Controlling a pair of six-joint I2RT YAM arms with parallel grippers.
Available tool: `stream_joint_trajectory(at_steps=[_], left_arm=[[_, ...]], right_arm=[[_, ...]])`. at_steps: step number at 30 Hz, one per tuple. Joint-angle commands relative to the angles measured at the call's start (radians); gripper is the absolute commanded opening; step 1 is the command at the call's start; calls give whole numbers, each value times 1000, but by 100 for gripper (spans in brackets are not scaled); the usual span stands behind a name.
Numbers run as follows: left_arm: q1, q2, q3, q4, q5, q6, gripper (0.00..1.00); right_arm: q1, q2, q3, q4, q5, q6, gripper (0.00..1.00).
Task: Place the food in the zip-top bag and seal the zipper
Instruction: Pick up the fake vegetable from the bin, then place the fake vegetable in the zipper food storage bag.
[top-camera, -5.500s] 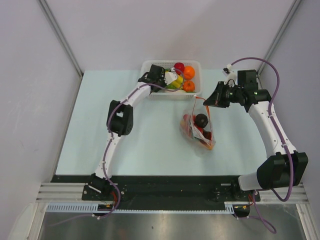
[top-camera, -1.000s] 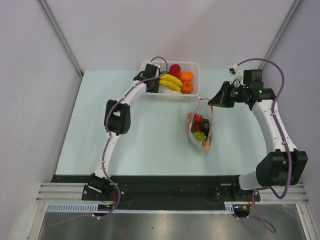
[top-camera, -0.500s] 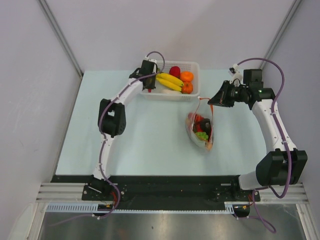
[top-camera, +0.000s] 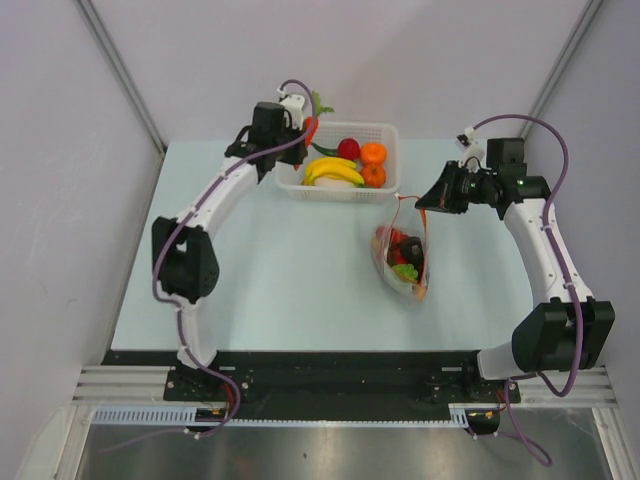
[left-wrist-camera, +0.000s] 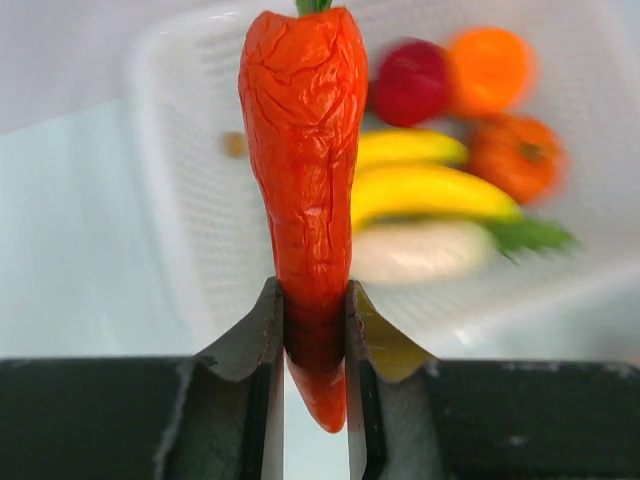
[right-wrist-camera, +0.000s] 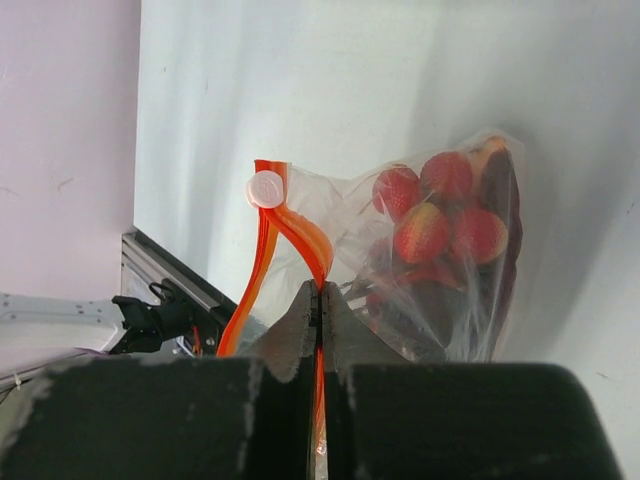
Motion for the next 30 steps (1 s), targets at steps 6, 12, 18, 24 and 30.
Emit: stream_joint_trajectory(at_steps=[6,12,18,24,30], left_arm=[[-82,-470,-206,-187,725,69,0],[-122,-567,-264,-289,917,-161,0],[-162,-586,-444,-255,1089,-465,0],[-269,-697,-664,-190,1066,-579,0],[-282,-706,-789,-151,1046,-705,0]], right_arm=[[16,-44,13,81,-38,-18,0],[51,-90,-45,151,-35,12,0],[110,-159,-100,222,24,55,0],[139,-224,-166,289,102,110,0],[156,-277,-212,291,111,126,0]])
